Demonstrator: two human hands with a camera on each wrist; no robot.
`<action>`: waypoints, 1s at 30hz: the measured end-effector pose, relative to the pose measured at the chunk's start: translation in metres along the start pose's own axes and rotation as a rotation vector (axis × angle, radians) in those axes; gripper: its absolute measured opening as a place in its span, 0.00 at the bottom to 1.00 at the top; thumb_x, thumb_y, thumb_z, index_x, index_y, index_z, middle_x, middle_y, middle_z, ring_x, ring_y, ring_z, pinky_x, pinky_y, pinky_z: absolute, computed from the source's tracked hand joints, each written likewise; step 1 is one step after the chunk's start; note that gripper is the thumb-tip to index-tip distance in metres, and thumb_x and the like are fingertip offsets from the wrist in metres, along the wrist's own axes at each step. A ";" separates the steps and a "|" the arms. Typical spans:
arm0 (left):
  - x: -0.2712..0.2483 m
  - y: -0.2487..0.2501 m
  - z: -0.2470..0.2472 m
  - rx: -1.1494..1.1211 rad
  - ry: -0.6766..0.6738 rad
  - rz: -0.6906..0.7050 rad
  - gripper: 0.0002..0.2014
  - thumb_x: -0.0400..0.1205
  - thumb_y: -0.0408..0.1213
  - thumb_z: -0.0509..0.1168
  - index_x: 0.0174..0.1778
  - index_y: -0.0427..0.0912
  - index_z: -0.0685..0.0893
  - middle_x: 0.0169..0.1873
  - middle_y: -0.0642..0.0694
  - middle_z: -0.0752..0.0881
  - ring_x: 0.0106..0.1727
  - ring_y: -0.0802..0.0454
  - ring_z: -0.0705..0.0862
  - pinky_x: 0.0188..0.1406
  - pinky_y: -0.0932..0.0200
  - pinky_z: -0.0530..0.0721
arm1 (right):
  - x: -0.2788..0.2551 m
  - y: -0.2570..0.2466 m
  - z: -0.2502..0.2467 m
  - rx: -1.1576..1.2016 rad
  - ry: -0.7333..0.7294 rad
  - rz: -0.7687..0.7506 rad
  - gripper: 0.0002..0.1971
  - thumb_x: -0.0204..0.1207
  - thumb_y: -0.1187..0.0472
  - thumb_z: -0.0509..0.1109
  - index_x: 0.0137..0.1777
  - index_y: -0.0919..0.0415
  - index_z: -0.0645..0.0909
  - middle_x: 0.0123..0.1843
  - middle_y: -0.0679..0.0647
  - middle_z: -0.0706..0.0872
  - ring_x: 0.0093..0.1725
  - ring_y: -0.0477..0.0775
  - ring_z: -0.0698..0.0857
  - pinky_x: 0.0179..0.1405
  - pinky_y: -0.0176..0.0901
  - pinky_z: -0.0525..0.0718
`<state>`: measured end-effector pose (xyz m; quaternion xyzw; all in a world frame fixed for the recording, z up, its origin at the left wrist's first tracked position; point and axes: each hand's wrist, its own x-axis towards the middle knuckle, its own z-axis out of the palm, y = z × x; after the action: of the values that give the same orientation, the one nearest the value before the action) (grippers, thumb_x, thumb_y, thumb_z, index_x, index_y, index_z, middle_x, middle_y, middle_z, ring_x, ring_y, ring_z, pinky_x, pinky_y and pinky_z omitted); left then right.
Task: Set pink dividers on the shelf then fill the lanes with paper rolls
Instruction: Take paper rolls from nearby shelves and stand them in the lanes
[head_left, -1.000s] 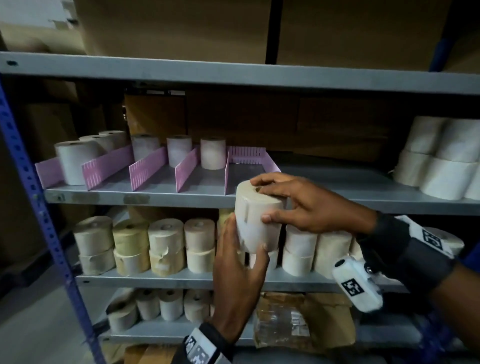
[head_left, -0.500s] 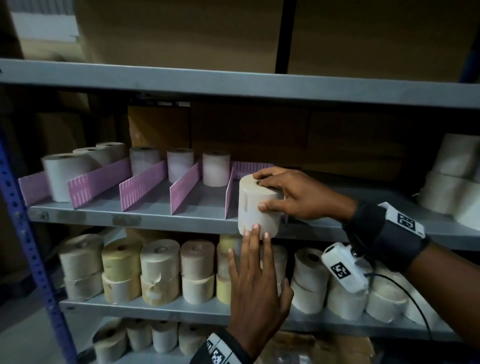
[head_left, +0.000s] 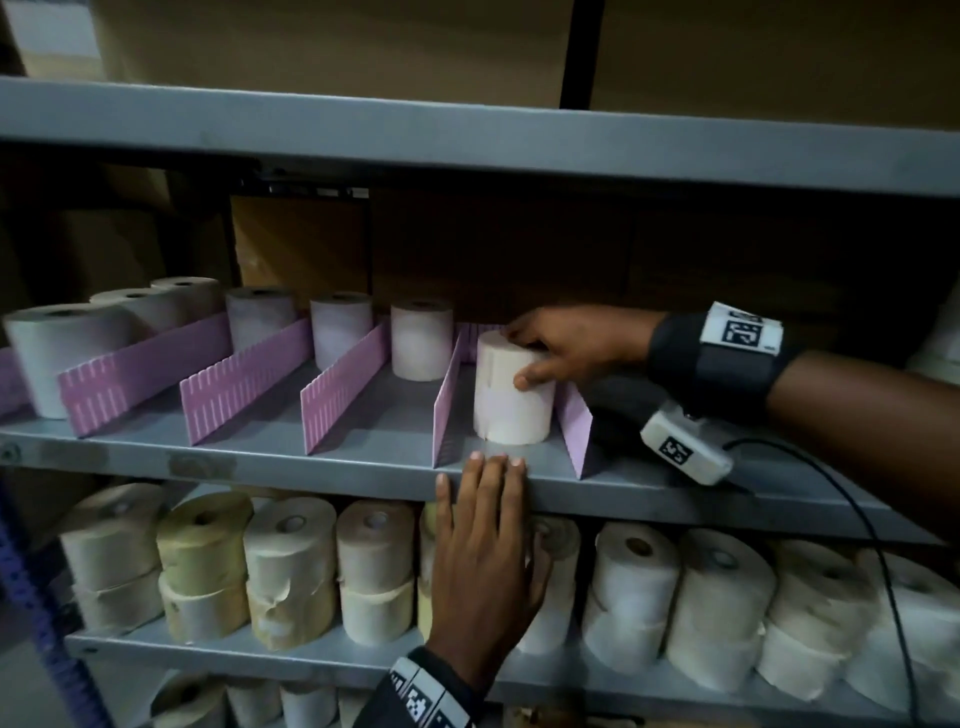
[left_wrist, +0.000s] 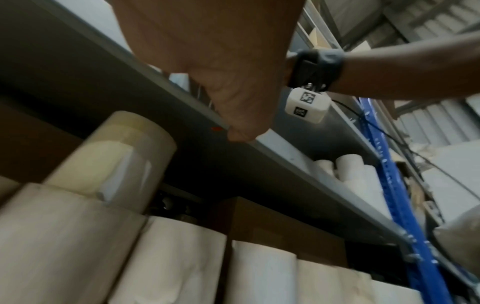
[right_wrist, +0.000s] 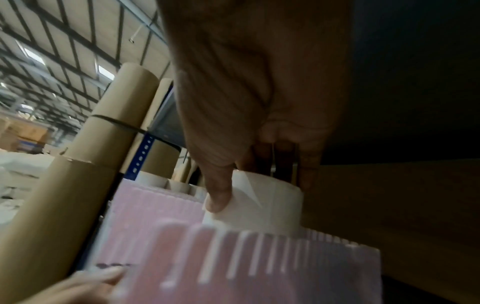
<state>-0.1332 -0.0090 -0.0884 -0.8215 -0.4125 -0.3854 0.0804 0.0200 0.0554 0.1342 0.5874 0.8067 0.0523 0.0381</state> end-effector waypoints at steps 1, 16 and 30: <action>0.000 -0.002 0.003 -0.001 0.017 0.006 0.38 0.74 0.45 0.78 0.80 0.36 0.79 0.77 0.37 0.80 0.83 0.35 0.73 0.81 0.31 0.65 | 0.009 0.006 0.001 0.014 -0.013 0.012 0.25 0.81 0.48 0.70 0.71 0.64 0.78 0.73 0.59 0.79 0.68 0.60 0.81 0.69 0.55 0.78; -0.003 0.006 0.006 0.018 0.056 -0.031 0.39 0.69 0.44 0.80 0.77 0.33 0.81 0.76 0.35 0.81 0.80 0.35 0.76 0.78 0.35 0.68 | 0.075 0.058 0.013 0.083 0.016 0.093 0.23 0.81 0.53 0.72 0.69 0.67 0.80 0.66 0.64 0.83 0.65 0.64 0.82 0.69 0.55 0.78; -0.003 0.002 0.014 0.028 0.034 -0.033 0.42 0.66 0.44 0.82 0.77 0.34 0.81 0.77 0.35 0.81 0.81 0.34 0.75 0.78 0.34 0.68 | 0.110 0.082 0.028 0.159 0.078 0.175 0.31 0.79 0.52 0.73 0.78 0.64 0.70 0.75 0.62 0.76 0.73 0.64 0.75 0.65 0.42 0.69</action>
<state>-0.1246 -0.0060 -0.0998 -0.8067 -0.4299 -0.3949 0.0924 0.0666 0.1858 0.1173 0.6541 0.7549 0.0144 -0.0447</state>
